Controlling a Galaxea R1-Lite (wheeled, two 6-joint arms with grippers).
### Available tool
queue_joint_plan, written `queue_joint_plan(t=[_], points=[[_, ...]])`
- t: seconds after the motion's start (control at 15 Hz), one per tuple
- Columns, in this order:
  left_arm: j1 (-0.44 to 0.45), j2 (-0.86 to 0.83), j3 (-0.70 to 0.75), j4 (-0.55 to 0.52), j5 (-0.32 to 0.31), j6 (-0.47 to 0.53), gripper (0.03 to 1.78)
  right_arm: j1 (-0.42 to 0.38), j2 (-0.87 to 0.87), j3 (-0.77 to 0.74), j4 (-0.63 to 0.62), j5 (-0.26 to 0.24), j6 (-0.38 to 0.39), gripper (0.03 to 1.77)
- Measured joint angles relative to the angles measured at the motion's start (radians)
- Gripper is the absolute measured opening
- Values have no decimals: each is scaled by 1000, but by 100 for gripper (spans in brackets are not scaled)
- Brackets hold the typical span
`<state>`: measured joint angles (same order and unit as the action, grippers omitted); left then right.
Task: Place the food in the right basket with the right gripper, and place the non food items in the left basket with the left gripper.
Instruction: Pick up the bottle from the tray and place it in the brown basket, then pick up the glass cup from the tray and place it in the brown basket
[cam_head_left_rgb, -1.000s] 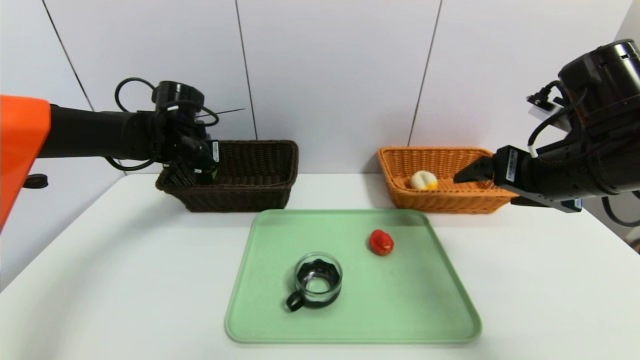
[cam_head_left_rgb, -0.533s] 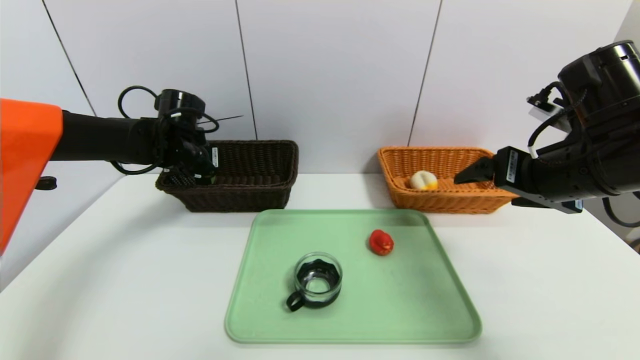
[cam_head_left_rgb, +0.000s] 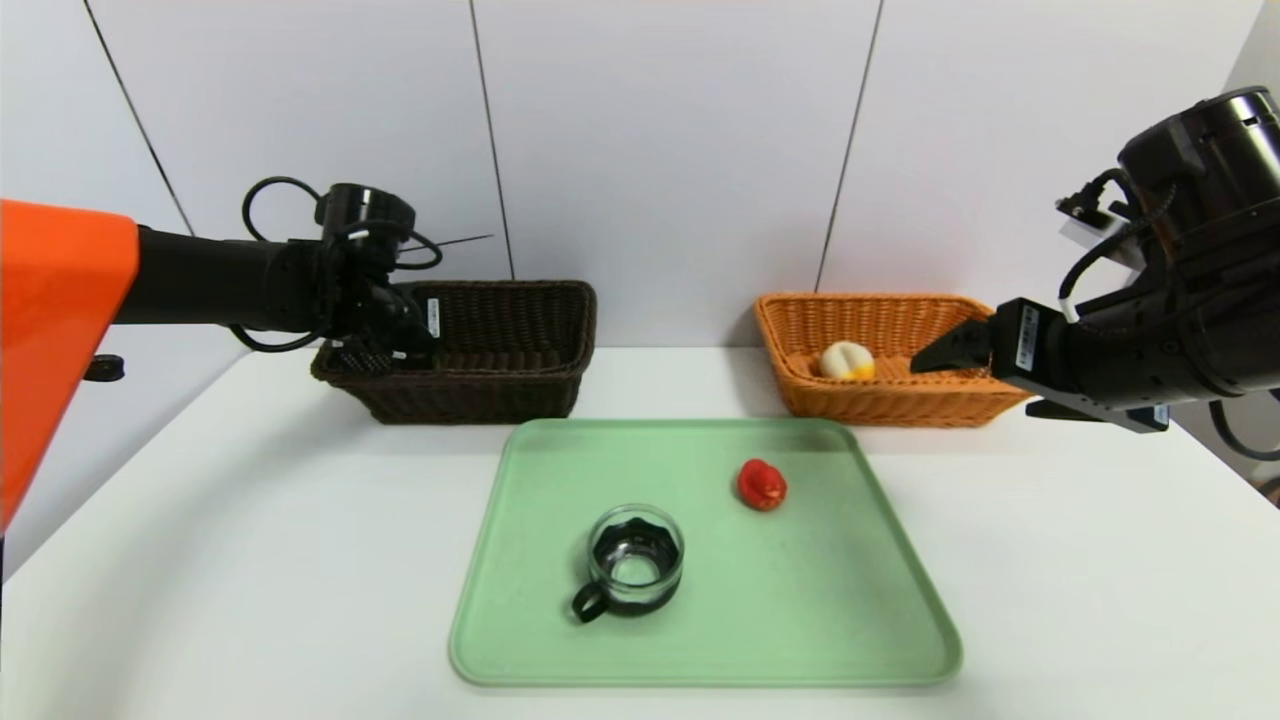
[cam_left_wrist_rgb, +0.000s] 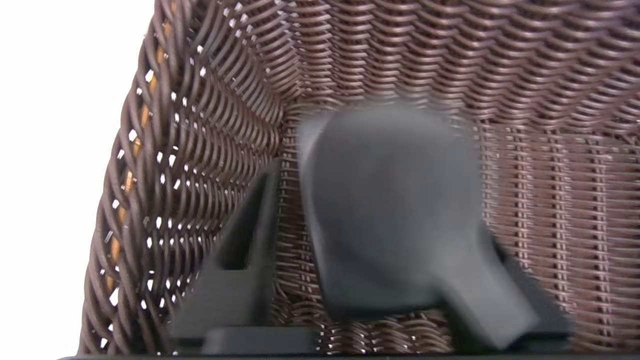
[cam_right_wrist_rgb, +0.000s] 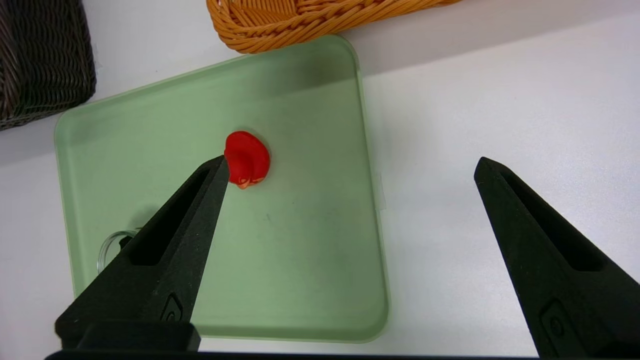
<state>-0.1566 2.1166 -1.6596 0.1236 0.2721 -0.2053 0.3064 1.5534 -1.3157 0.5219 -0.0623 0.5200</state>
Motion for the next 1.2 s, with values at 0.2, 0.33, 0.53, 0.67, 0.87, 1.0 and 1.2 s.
queue_joint_plan(t=[0.2,0.33,0.53,0.67,0.87,1.0,1.2], points=[[0,4,3,1,1,-4,122,0,0,2,-1,0,1,170],[-1,-5,6,0,-1,-4,133,0,0,4,-1,0,4,170],[-3,-47,2,1,7,2,145,0,0,13,-1,0,5,170],[-13,-101,2,18,30,13,150,0,-2,17,-1,0,7,170],[-47,-214,21,63,83,50,157,0,-2,23,-1,1,8,170],[-86,-294,73,76,96,74,160,0,-3,24,0,2,9,170],[-189,-398,133,169,77,90,163,1,-10,24,0,2,9,170]])
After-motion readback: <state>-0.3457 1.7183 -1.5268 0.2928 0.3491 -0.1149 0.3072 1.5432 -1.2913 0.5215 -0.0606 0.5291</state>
